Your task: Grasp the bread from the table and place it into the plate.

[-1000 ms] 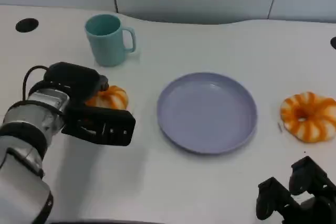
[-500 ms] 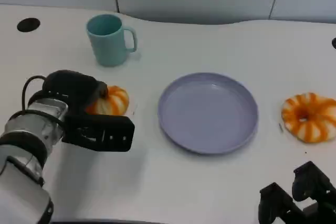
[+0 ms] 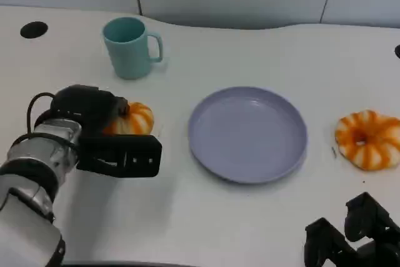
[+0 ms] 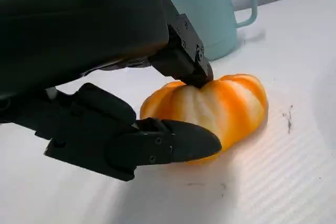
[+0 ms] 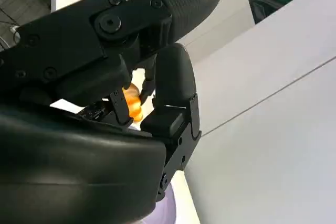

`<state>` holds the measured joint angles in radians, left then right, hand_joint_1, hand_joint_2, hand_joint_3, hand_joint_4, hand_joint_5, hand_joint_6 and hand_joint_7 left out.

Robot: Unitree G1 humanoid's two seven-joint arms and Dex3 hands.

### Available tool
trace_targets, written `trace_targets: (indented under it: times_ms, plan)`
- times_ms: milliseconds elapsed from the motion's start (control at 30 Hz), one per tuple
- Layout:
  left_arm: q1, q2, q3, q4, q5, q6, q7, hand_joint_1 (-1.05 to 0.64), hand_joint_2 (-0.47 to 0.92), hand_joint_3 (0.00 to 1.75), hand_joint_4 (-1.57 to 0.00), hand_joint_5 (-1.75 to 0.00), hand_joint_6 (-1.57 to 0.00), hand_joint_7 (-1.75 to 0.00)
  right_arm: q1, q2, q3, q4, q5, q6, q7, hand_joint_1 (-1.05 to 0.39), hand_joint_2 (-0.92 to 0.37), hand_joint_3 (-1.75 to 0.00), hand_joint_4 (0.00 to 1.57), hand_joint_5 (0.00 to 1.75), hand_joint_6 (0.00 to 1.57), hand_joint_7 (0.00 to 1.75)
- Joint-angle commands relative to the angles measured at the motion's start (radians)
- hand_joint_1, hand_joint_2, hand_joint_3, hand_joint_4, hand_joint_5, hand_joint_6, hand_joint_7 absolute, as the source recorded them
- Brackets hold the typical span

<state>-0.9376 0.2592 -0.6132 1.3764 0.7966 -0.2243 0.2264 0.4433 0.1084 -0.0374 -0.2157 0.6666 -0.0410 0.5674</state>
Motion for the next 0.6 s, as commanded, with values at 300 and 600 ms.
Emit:
trace_targets:
  times_ms: [300,600]
  plan:
    - [0.026,0.003,-0.011,0.003,0.016,0.026,0.088,-0.14,0.88,0.00,-1.01,-0.09,-0.92,-0.05,-0.001,0.000,-0.005,-0.015,0.016,-0.016,0.004,-0.44,-0.86,0.00,0.77,1.75,0.66,1.74]
    - [0.027,0.010,0.015,0.001,-0.011,-0.010,0.070,-0.06,0.84,0.00,-1.06,-0.04,-1.04,-0.04,-0.006,-0.002,-0.005,-0.013,0.024,-0.012,0.008,-0.43,-0.86,0.00,0.76,1.75,0.67,1.70]
